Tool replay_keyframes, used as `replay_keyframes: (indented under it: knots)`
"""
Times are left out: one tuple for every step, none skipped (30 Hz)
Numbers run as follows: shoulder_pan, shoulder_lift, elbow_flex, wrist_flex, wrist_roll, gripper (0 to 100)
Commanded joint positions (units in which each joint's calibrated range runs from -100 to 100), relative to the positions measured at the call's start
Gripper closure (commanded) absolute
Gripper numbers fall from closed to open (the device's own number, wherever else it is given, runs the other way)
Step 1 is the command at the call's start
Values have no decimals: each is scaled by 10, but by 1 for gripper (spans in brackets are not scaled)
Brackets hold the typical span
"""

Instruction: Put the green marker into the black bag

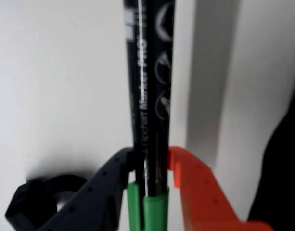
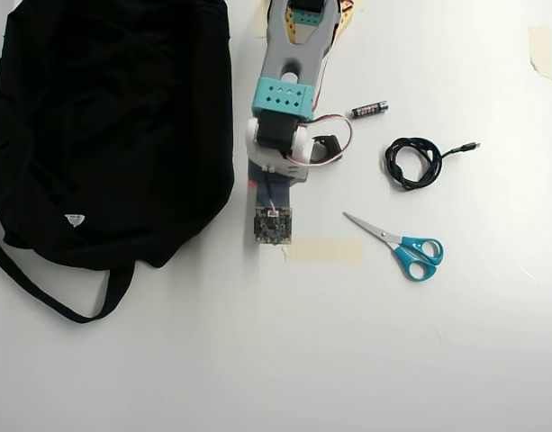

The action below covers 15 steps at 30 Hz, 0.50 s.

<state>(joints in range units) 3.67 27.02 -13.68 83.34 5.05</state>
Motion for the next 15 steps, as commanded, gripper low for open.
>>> replay_keyframes:
  knots:
    - [1, -59, -23, 9, 2, 97]
    - [2, -64, -23, 10, 2, 97]
    - [2, -69, -23, 10, 2, 97]
    - [3, -73, -23, 13, 2, 97]
    - [6, -75, -23, 17, 2, 97]
    - [7, -79, -23, 18, 2, 97]
    - [9, -82, -23, 19, 2, 97]
    - [10, -86, -23, 22, 2, 97]
    - [10, -89, -23, 26, 2, 97]
    - [10, -93, -23, 30, 2, 97]
    - [11, -96, -23, 33, 2, 97]
    - [13, -100, -23, 34, 2, 97]
    - [13, -104, -23, 38, 2, 97]
    - [13, -110, -23, 41, 2, 97]
    - [15, -117, -23, 42, 2, 97]
